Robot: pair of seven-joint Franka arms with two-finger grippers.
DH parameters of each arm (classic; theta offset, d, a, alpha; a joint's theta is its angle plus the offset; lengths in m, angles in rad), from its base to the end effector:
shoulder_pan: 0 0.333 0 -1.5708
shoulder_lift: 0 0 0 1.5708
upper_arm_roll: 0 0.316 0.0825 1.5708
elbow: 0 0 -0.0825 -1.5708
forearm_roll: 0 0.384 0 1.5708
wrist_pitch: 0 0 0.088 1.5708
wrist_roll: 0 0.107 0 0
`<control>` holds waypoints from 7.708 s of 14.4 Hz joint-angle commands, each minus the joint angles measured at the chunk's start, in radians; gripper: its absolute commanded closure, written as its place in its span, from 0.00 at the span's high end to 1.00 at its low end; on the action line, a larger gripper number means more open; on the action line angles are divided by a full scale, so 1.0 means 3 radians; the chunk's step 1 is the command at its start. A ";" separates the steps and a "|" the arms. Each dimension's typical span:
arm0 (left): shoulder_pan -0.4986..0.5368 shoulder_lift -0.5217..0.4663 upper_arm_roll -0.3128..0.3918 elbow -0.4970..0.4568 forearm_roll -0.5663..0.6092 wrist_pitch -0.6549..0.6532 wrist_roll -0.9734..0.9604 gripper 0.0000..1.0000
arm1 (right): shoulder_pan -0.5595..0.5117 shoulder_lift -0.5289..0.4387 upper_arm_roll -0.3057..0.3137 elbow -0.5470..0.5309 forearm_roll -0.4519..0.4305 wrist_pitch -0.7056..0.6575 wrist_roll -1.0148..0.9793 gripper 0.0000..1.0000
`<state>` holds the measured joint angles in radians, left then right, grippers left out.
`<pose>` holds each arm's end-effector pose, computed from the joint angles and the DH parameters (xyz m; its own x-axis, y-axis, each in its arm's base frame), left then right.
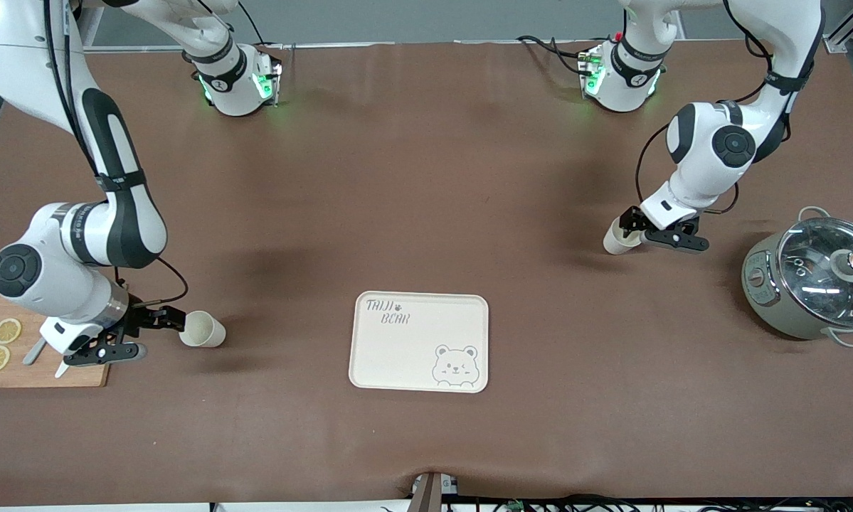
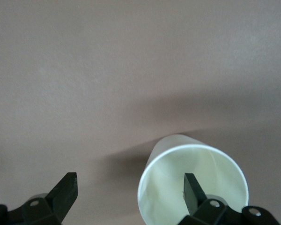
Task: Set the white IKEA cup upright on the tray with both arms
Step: 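Lower the left gripper onto the cup while the right gripper reaches the other cup, then close both grippers on the rims of the two white cups, then carry the cup with the left gripper onto the bear tray, then release the cup on the tray while the right gripper carries its cup over, then lower the cup onto the tray with the right gripper while the left gripper withdraws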
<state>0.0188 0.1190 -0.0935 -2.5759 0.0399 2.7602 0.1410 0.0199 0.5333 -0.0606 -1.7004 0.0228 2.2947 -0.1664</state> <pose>0.4531 -0.0365 0.2255 0.9665 -0.2486 0.0643 -0.2481 -0.9686 -0.0154 0.6792 -0.0227 0.2910 0.9909 0.1206 0.0591 0.1195 -0.9926 0.0229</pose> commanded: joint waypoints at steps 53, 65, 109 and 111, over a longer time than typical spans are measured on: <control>-0.1730 0.2523 -0.0123 0.4347 -0.0056 -0.1613 -0.3359 0.00 | 0.0067 0.0365 0.0008 -0.0049 -0.0015 0.0369 -0.0034 0.00; -0.1990 0.2651 0.0174 0.4327 -0.0015 -0.1352 -0.3553 0.00 | 0.0306 0.0273 0.0079 0.0769 0.0374 -0.0751 0.0630 0.00; -0.0293 0.0550 0.0194 0.3827 -0.0169 -0.3648 -0.1033 1.00 | 0.1744 0.1234 0.0064 0.1363 0.0522 0.0363 0.3408 0.00; -0.0227 0.0264 0.0189 0.3409 -0.0169 -0.3403 -0.0916 1.00 | 0.1754 0.1239 0.0064 0.1363 0.0522 0.0368 0.3408 0.00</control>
<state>-0.0715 0.3157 -0.0265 -1.3834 -0.0294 1.6592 -0.1727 0.5325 0.8845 -0.0308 -1.3215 0.1749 2.4008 0.8400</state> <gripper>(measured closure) 0.000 0.956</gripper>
